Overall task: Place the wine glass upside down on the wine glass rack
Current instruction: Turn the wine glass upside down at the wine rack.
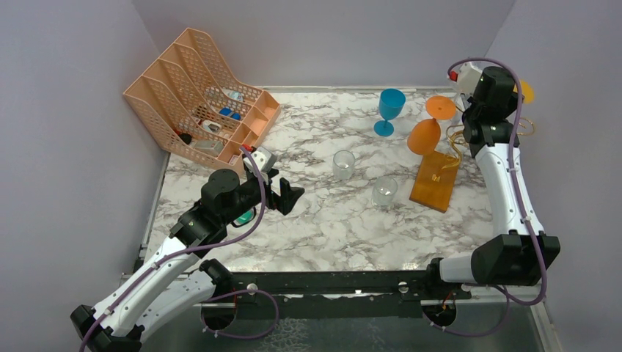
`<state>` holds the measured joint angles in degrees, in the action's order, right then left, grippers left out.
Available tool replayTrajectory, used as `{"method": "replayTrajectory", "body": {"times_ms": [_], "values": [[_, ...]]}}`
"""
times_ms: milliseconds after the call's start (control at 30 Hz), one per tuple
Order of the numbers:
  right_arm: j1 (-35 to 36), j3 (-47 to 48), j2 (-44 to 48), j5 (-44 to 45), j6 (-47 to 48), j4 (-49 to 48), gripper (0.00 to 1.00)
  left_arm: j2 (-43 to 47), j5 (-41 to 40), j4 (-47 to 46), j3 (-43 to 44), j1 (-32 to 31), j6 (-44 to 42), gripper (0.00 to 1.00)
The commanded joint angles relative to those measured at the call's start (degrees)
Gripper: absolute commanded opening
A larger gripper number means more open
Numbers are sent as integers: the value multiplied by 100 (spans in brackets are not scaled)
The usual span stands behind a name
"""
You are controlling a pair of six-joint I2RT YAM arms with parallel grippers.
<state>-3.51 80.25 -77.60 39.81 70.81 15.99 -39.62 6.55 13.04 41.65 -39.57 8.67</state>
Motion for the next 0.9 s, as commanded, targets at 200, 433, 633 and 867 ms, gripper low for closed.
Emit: {"method": "replayTrajectory", "body": {"times_ms": [200,433,633,867], "values": [[-54,333,-301,61,75,-314,1,91,-140,43,19,-50,-84,99],[-54,471,-396,-110,-44,-325,1,92,-162,44,19,-55,-87,99],[-53,554,-379,-252,-208,-227,1,63,-162,42,19,-51,-91,99],[-29,541,-324,-408,-355,-109,8,59,-144,41,20,-50,-84,99]]}}
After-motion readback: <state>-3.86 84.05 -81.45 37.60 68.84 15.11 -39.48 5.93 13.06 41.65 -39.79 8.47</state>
